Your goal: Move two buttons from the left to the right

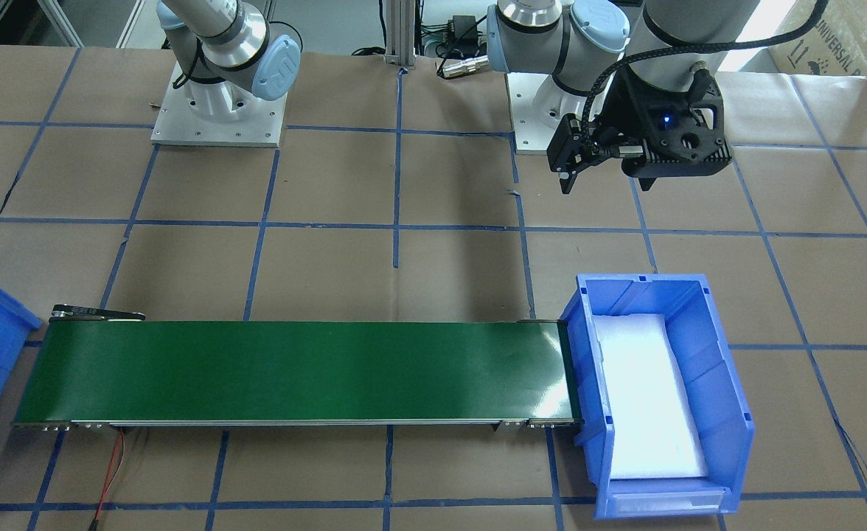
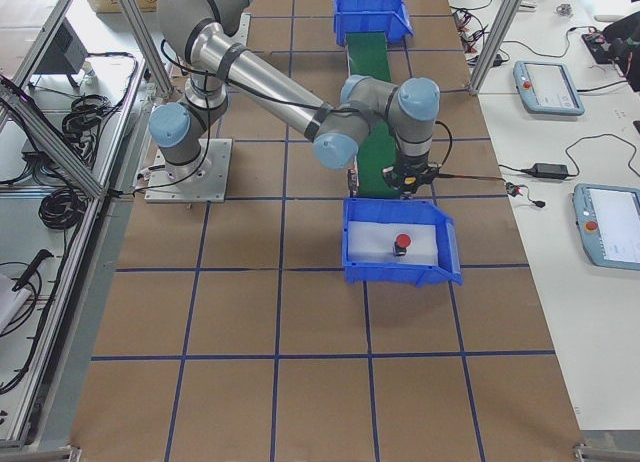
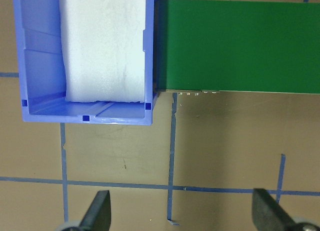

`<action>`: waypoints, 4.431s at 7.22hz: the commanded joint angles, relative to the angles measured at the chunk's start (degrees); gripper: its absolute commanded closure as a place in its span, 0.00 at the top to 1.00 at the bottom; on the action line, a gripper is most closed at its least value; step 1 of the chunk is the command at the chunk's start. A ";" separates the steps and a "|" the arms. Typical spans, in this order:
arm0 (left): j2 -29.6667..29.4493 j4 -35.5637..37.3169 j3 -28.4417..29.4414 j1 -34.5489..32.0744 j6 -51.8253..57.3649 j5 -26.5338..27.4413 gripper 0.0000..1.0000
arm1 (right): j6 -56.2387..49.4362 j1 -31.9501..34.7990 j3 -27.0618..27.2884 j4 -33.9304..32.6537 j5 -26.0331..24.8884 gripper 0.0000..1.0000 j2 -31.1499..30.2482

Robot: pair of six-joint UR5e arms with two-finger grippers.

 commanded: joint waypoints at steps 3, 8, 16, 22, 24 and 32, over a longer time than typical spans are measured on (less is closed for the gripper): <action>0.00 0.00 0.00 0.00 -0.05 0.00 1.00 | -3.19 -2.00 0.78 -2.79 5.44 0.09 6.64; 0.00 0.00 0.09 0.00 0.03 0.09 1.00 | -2.49 -1.91 -0.96 -0.79 2.48 1.00 7.11; 0.08 0.00 0.09 0.00 0.03 0.00 1.00 | 40.60 17.19 -3.79 28.41 -5.92 1.00 -16.99; 0.08 0.00 0.09 0.00 0.03 0.09 1.00 | 98.15 34.64 -3.79 27.27 -7.02 1.00 -17.61; 0.08 0.00 0.09 0.00 -0.05 0.09 1.00 | 113.63 36.32 -3.61 25.69 -6.66 1.00 -17.61; 0.08 0.00 0.09 0.00 0.03 0.09 1.00 | 124.52 36.32 -3.26 25.95 -6.14 1.00 -17.96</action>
